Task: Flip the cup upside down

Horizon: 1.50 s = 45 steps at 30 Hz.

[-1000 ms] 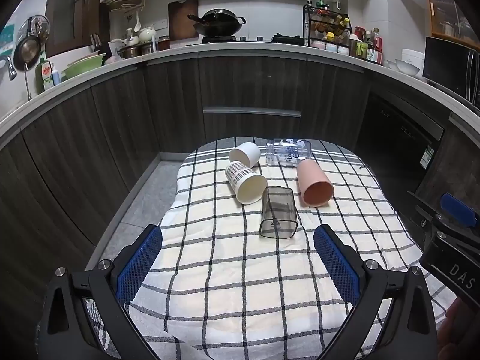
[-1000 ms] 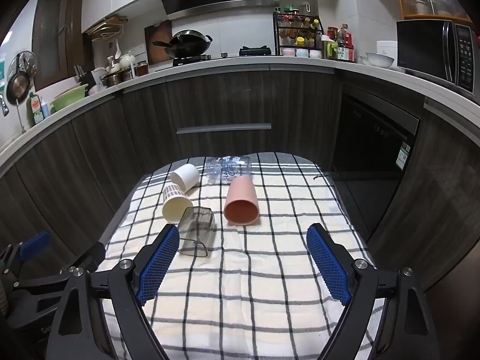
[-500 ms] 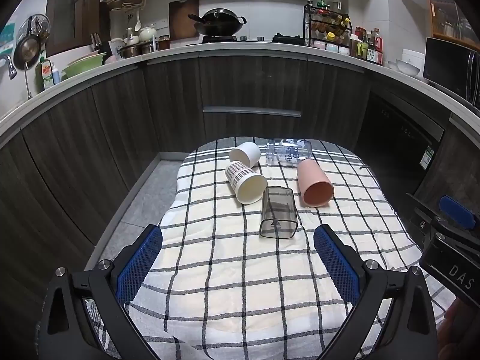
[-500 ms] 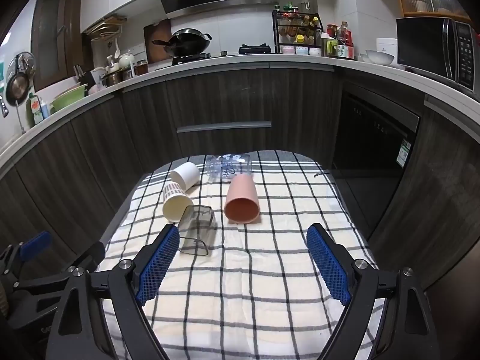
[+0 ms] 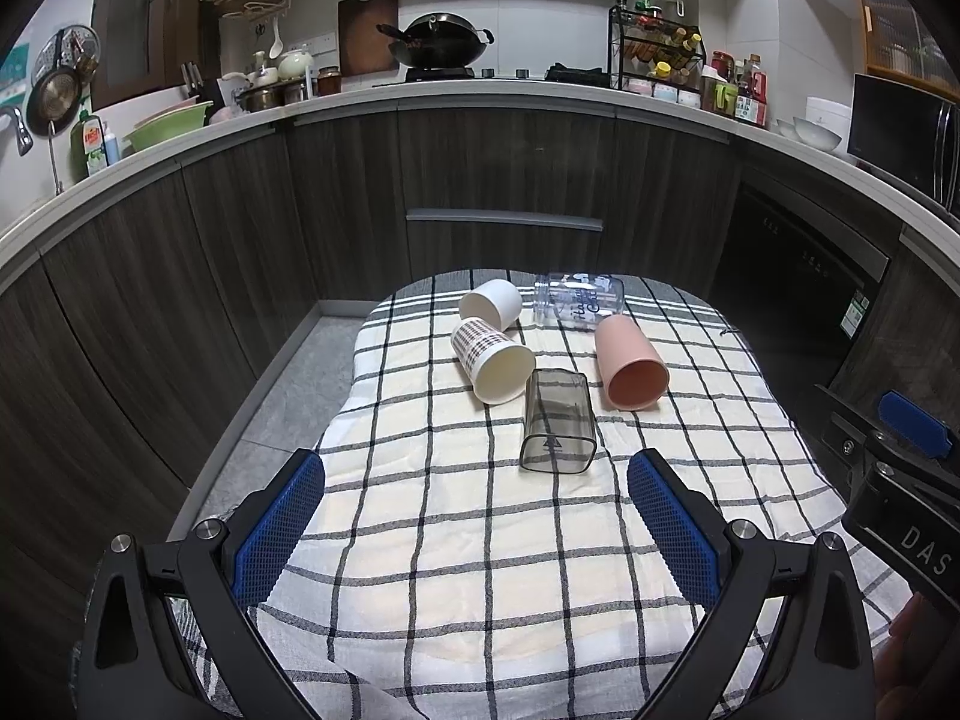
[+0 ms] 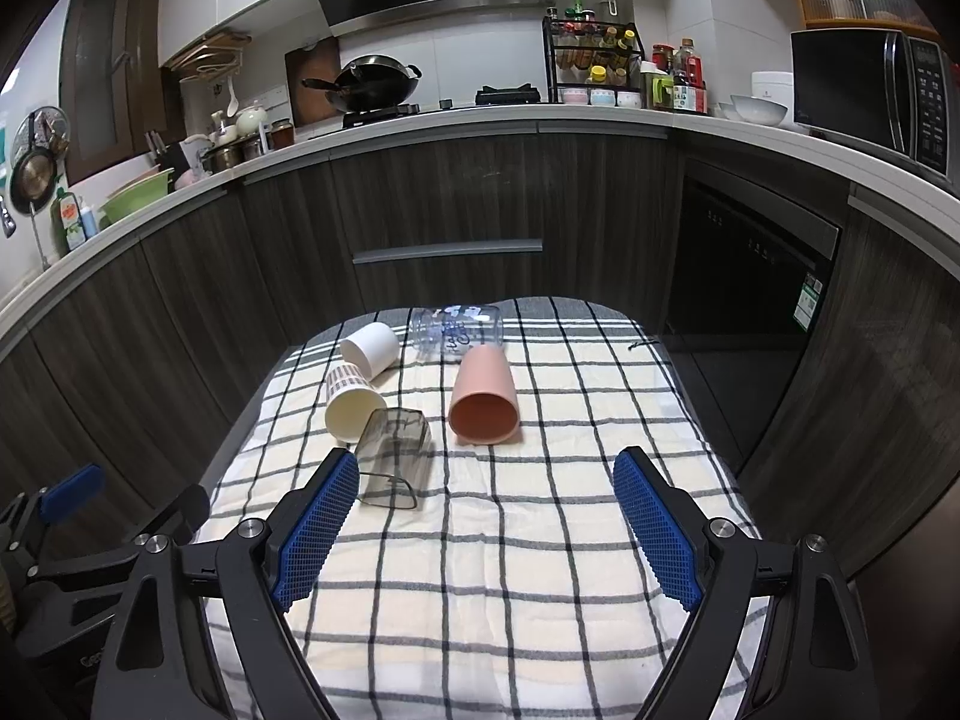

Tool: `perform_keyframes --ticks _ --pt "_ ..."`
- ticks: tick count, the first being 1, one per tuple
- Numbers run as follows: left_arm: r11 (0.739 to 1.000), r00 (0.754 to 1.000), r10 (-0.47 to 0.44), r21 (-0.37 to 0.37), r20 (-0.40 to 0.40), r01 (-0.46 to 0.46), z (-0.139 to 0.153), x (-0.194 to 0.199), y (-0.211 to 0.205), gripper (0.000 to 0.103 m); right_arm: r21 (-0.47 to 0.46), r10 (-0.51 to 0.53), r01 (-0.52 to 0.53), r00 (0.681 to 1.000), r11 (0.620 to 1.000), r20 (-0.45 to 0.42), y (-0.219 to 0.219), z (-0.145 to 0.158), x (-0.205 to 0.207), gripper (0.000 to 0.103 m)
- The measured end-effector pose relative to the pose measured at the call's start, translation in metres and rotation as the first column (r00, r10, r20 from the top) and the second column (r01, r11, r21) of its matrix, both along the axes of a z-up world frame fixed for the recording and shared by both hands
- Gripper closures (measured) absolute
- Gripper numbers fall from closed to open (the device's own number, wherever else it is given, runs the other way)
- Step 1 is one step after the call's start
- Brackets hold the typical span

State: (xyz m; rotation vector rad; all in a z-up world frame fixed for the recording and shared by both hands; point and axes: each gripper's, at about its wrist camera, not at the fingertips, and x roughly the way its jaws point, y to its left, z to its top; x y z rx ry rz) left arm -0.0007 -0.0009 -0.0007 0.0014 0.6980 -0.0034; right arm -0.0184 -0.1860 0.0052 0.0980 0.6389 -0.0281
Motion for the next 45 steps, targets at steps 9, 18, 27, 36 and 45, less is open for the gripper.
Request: perform_keyframes --ticks 9,18,27,36,45 --pt "1.0 1.0 -0.001 -0.001 -0.001 0.001 -0.001 0.001 0.002 0.0 0.0 0.0 0.0 1.0 1.0 -0.002 0.0 -0.002 0.0 0.016" --pt "1.0 1.0 -0.001 0.0 0.0 0.001 -0.002 0.002 0.003 0.0 0.002 0.0 0.0 1.0 1.0 -0.005 0.0 -0.001 0.001 0.016" --pt "1.0 1.0 0.002 -0.002 -0.008 -0.002 -0.008 0.004 0.003 0.0 -0.001 0.003 -0.003 1.0 1.0 -0.011 0.002 -0.006 0.002 0.016" --pt "1.0 0.999 0.012 -0.007 -0.033 -0.012 -0.015 0.018 0.007 0.0 -0.001 0.012 -0.012 0.999 1.0 -0.038 0.008 -0.015 0.019 0.016" --pt "0.999 0.997 0.046 -0.016 -0.062 -0.047 -0.021 0.042 0.014 0.0 -0.01 0.027 -0.027 0.998 1.0 -0.064 0.013 -0.017 0.045 0.016"
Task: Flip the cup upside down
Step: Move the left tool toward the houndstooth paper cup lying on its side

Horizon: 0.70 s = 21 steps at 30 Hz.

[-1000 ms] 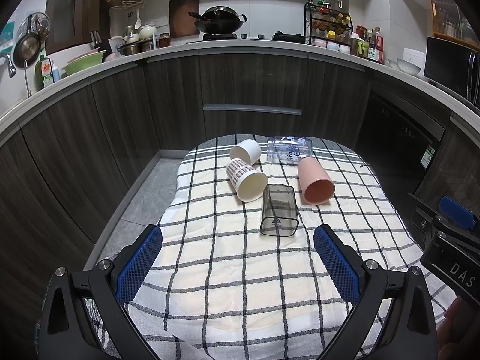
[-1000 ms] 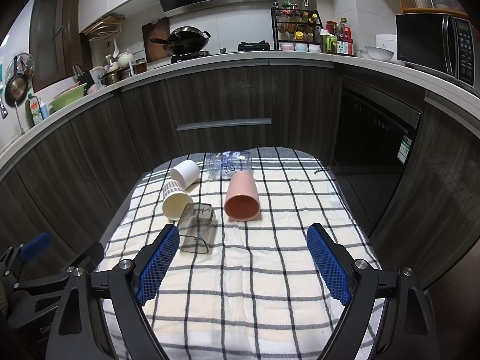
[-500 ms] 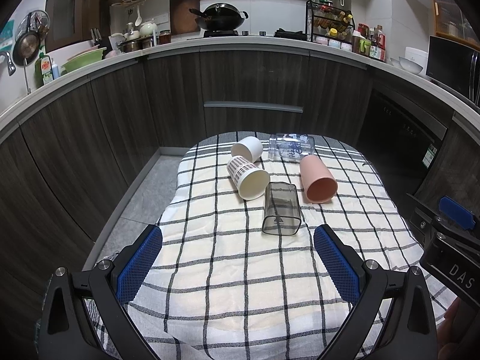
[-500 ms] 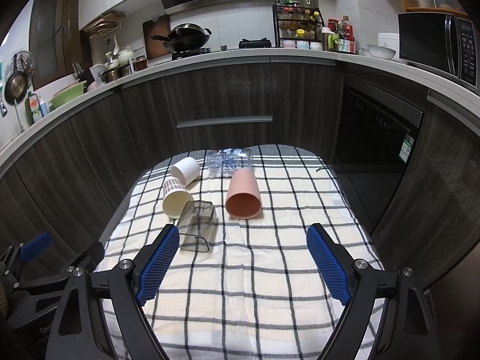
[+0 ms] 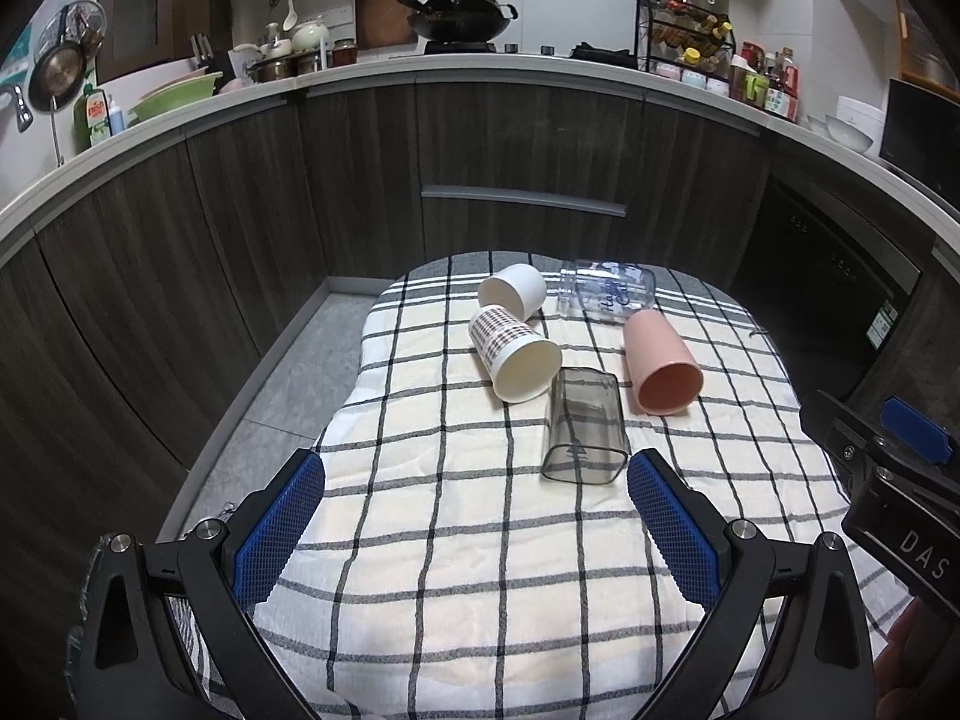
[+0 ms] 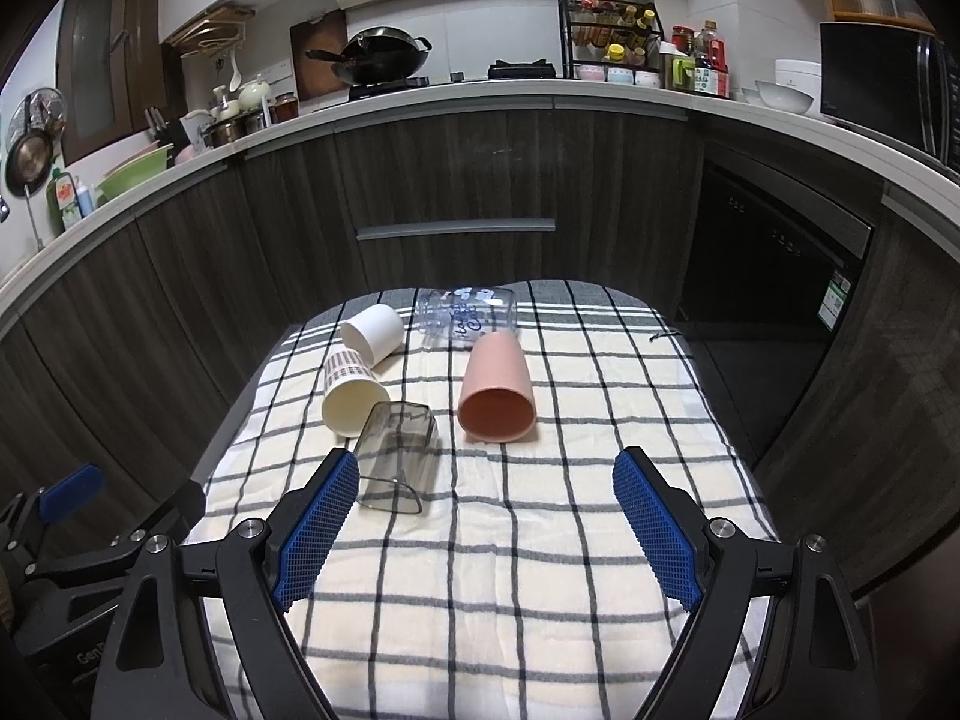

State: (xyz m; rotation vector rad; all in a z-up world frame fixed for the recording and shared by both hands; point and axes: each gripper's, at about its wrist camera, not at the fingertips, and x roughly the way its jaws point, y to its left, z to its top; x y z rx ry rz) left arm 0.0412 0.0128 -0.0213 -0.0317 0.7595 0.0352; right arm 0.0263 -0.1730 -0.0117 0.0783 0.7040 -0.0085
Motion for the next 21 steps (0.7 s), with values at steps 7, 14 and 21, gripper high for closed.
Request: perform_keyframes --ticks 7,14,21 --pt "1.0 0.999 0.025 -0.011 -0.035 -0.025 -0.008 0.038 0.004 0.0 -0.017 0.014 -0.014 1.0 1.0 -0.014 0.002 -0.001 0.033 0.016" --pt "0.997 0.994 0.054 -0.046 -0.096 -0.059 -0.022 0.094 0.002 0.0 -0.031 0.015 -0.016 0.999 0.999 -0.029 -0.002 -0.004 0.078 0.016" --pt "0.993 0.981 0.074 -0.076 -0.179 -0.089 -0.044 0.15 -0.007 0.0 -0.044 0.0 -0.002 0.999 0.999 -0.035 -0.014 -0.012 0.117 0.016"
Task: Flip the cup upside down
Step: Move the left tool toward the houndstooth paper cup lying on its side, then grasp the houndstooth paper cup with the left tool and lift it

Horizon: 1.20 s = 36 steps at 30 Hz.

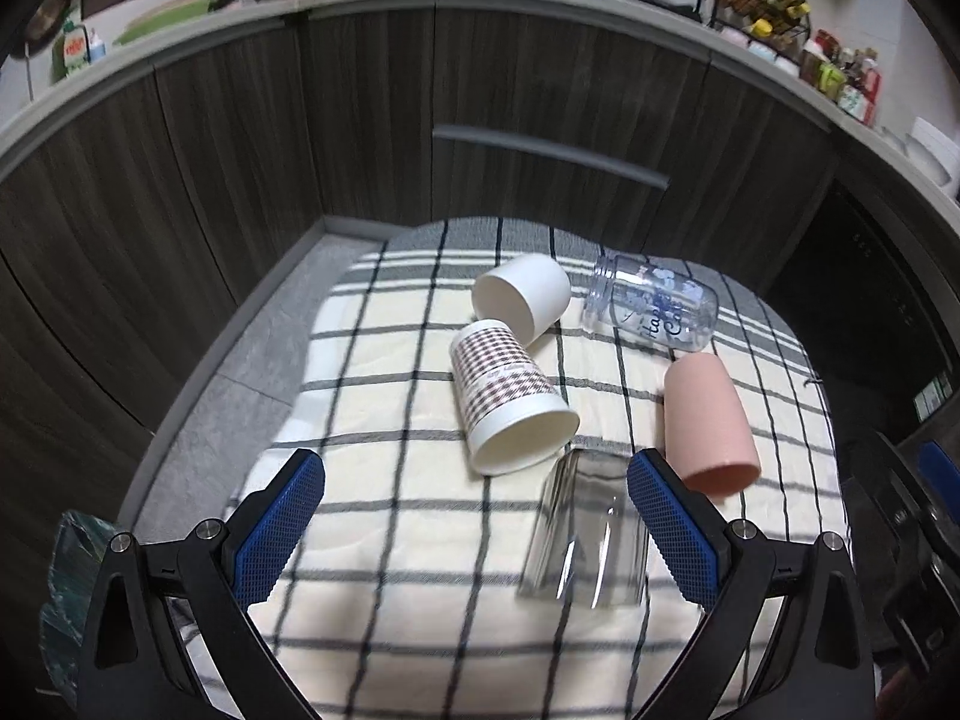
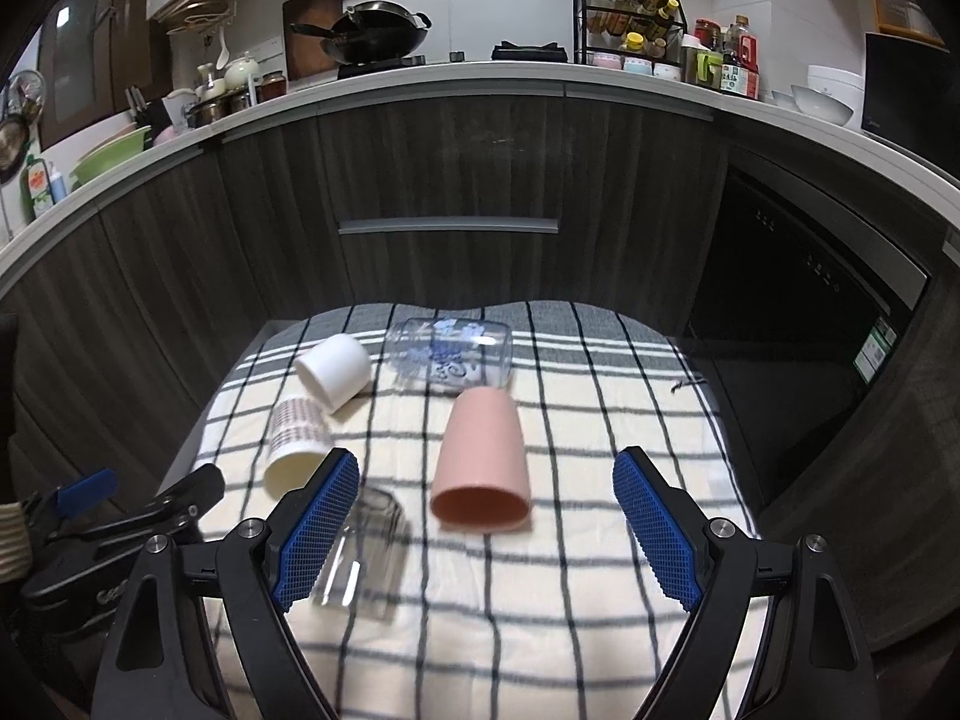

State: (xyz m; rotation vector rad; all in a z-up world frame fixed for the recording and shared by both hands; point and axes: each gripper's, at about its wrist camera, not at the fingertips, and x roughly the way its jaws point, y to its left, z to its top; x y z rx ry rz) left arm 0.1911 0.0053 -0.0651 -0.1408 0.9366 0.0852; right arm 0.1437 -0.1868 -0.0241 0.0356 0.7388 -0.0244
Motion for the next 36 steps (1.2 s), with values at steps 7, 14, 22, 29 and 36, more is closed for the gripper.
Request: perform_keyframes --ticks 7,14,22,29,36 --pt "0.996 0.995 0.058 -0.064 -0.084 -0.064 -0.023 0.051 -0.004 0.0 0.003 -0.013 0.013 1.0 1.0 -0.009 -0.014 -0.01 0.038 0.016" --pt "0.992 0.983 0.085 -0.082 -0.162 -0.1 -0.047 0.088 -0.007 0.001 0.011 -0.013 0.014 0.999 1.0 -0.031 -0.018 -0.029 0.069 0.016" --pt "0.99 0.956 0.091 -0.077 -0.278 -0.117 -0.076 0.117 -0.007 0.007 0.04 -0.013 0.017 0.996 0.999 -0.088 -0.022 -0.051 0.1 0.016" --pt "0.991 0.925 0.057 -0.088 -0.375 -0.097 -0.099 0.134 -0.006 0.026 0.101 -0.007 0.022 0.989 0.995 -0.147 -0.025 -0.068 0.118 0.016" --pt "0.991 0.91 0.029 -0.108 -0.413 -0.081 -0.108 0.135 -0.003 0.036 0.125 -0.002 0.023 0.987 0.992 -0.159 -0.022 -0.071 0.12 0.016"
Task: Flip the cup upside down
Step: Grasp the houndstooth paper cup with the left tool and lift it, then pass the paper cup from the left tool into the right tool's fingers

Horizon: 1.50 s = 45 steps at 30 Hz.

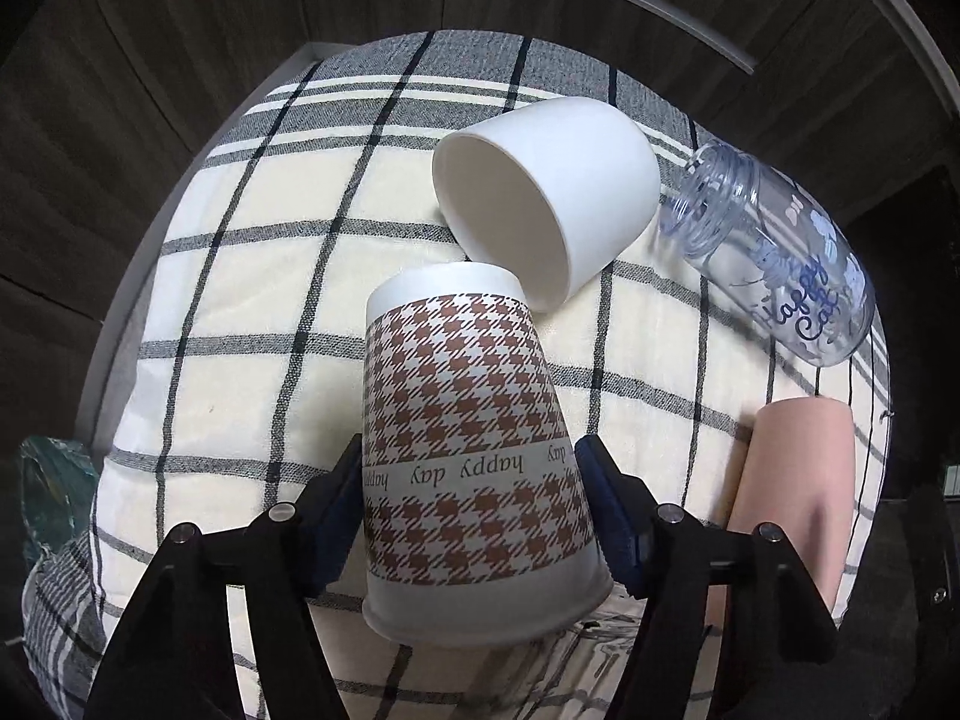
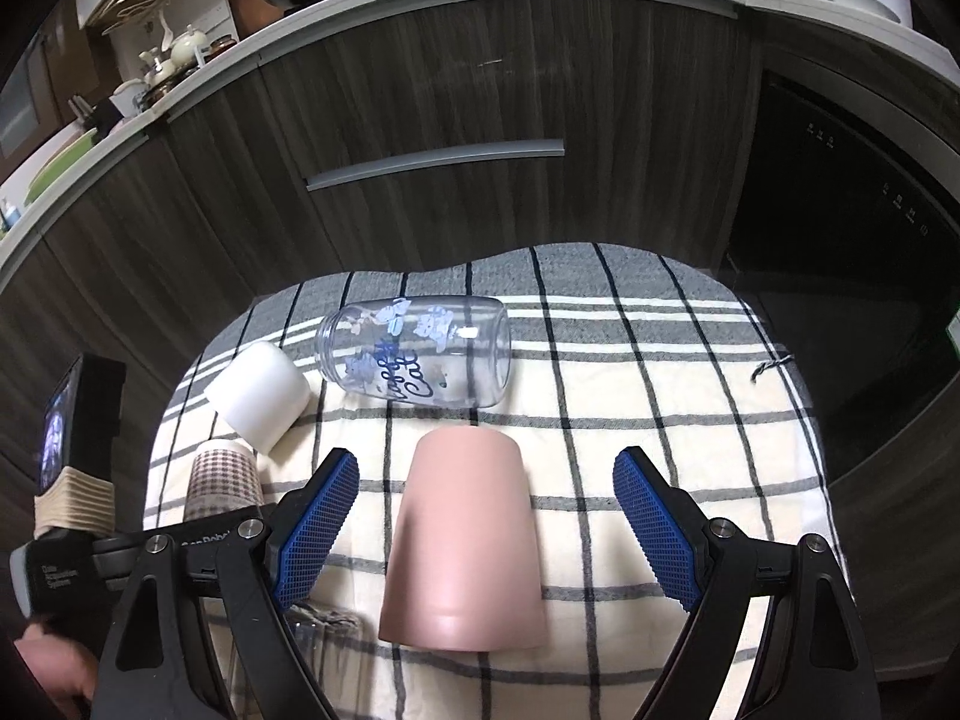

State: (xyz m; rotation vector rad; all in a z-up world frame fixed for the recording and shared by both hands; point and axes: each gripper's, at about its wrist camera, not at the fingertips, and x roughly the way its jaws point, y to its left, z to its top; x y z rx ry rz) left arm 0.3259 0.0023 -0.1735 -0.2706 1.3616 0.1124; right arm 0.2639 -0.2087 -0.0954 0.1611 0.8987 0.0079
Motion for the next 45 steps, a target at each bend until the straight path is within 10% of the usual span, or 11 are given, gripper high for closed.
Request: perform_keyframes --ticks 25,45 --pt "0.979 0.958 -0.201 0.083 0.204 0.187 0.104 -0.135 -0.019 0.037 0.043 -0.038 0.036 0.998 0.998 0.047 -0.008 0.062 -0.119 0.016" --pt "0.901 0.892 -0.434 0.025 0.126 0.434 0.018 -0.241 -0.133 0.037 -0.021 -0.187 0.185 0.972 0.982 -0.139 -0.076 -0.009 -0.248 0.016"
